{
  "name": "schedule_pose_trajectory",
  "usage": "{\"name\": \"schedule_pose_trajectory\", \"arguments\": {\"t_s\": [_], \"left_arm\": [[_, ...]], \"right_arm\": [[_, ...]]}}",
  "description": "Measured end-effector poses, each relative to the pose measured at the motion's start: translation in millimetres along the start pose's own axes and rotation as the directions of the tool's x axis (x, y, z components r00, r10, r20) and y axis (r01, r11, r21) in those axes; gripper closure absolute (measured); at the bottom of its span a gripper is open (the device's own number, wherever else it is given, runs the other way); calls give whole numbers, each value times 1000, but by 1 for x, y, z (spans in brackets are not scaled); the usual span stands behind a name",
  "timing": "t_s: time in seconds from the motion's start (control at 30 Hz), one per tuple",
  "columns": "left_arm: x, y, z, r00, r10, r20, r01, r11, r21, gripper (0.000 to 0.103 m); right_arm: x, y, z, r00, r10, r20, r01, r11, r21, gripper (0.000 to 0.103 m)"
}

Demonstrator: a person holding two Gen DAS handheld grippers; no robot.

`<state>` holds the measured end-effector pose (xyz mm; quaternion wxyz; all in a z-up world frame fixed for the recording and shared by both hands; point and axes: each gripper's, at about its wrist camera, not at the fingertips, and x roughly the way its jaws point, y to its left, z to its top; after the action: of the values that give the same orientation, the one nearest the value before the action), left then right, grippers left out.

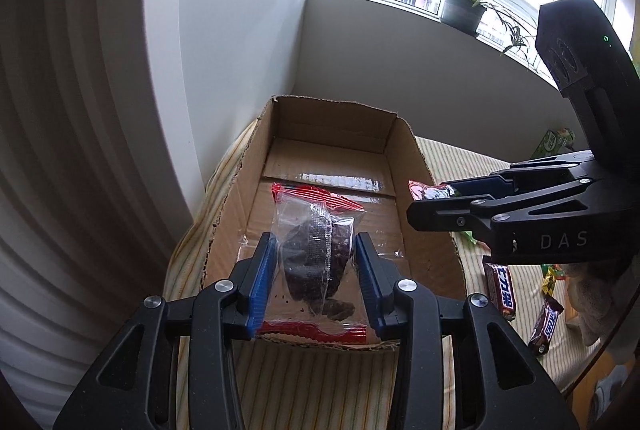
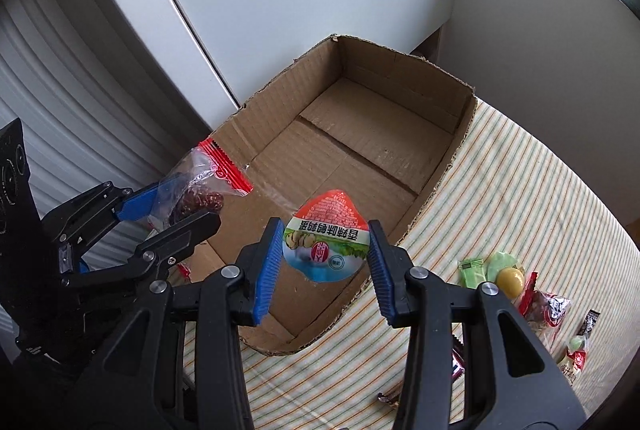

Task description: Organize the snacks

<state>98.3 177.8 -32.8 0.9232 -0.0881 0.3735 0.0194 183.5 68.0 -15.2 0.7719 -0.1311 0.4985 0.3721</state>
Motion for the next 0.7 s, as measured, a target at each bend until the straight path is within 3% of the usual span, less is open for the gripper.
{"name": "schedule_pose_trajectory", "arguments": {"t_s": [0.03,0.13,0.7], "left_arm": [[-1,1,0,1000,1,1,-1,1000,-4,61],[-2,2,1,1000,2,7,-2,1000,-12,52],[-23,-10,1,999,-4,42,5,1000,-14,52]], "right_arm": [[0,0,1,1000,1,2,-1,1000,2,59],[-6,-2,1,1000,-4,25,4,1000,8,38],[-58,-20,-19,995,-30,93,27,999,25,38]]}}
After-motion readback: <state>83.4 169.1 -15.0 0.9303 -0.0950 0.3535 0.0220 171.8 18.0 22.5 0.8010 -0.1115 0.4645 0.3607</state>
